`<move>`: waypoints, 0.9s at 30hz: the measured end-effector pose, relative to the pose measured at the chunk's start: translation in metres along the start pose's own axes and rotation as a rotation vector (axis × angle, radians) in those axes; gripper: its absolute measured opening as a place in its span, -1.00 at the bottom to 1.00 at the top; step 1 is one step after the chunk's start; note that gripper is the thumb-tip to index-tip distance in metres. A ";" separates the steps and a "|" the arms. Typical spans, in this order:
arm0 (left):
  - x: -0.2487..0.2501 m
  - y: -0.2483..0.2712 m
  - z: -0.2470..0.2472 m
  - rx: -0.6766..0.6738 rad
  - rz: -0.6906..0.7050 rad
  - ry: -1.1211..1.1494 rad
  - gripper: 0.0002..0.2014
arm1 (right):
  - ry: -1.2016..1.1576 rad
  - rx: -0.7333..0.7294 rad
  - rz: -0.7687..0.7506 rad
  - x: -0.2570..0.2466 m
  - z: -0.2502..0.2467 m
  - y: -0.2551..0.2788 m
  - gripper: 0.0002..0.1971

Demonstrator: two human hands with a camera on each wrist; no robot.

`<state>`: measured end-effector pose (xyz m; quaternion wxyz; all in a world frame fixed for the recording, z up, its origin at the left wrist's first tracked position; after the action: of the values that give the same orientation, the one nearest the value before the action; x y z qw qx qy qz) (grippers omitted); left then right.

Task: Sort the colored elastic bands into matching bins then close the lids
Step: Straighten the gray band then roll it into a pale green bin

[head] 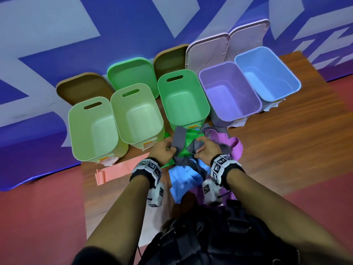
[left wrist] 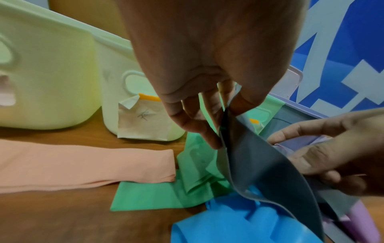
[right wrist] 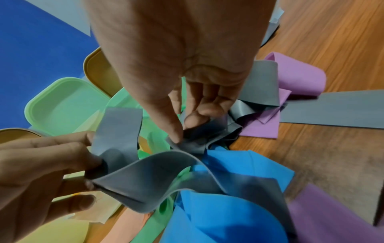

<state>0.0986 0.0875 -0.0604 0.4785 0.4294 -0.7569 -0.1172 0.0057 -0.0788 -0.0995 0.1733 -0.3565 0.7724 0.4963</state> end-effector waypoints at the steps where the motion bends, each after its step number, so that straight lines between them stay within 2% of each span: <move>1: -0.001 0.002 0.000 -0.010 0.011 0.011 -0.78 | 0.009 0.019 0.001 -0.001 0.001 0.002 -0.44; 4: -0.004 0.007 0.002 -0.044 0.001 0.031 -0.44 | 0.030 0.046 -0.019 -0.009 0.006 0.005 -0.54; 6: 0.000 0.007 0.003 -0.065 0.045 0.026 -0.41 | -0.016 0.069 -0.046 -0.015 0.007 0.007 -0.58; 9: 0.004 0.007 0.002 -0.078 0.079 0.036 -0.51 | -0.141 0.073 -0.098 -0.029 0.005 0.011 -0.58; 12: 0.010 0.010 -0.002 -0.066 0.098 0.069 -0.66 | -0.237 -0.005 -0.123 -0.044 0.007 0.010 -0.58; 14: 0.016 0.010 -0.007 -0.046 0.119 0.089 -0.72 | -0.262 -0.047 -0.140 -0.053 0.009 0.011 -0.66; 17: 0.019 0.012 -0.024 0.063 0.078 0.059 -0.71 | -0.312 -0.057 -0.156 -0.064 0.003 0.014 -0.79; 19: 0.023 0.014 -0.034 0.120 0.089 0.056 -0.72 | -0.337 -0.028 -0.169 -0.070 -0.008 0.017 -0.80; 22: 0.024 0.013 -0.045 0.149 0.116 0.060 -0.75 | -0.279 0.103 -0.145 -0.075 -0.027 0.015 -0.84; 27: 0.028 0.013 -0.061 0.209 0.166 0.114 -0.91 | -0.349 0.016 -0.279 -0.095 -0.024 0.018 -0.84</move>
<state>0.1371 0.0882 -0.0041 0.4813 0.4189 -0.7695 0.0270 0.0596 -0.0595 -0.0178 0.3741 -0.3673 0.6778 0.5155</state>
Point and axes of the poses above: each hand's wrist, its own y-axis away from the middle knuckle, its own z-axis out of the palm, x = y × z, the point moved 8 cm from there along -y, towards the middle knuckle, and after that the axes turned 11 degrees about -x, right-handed, at the moved point
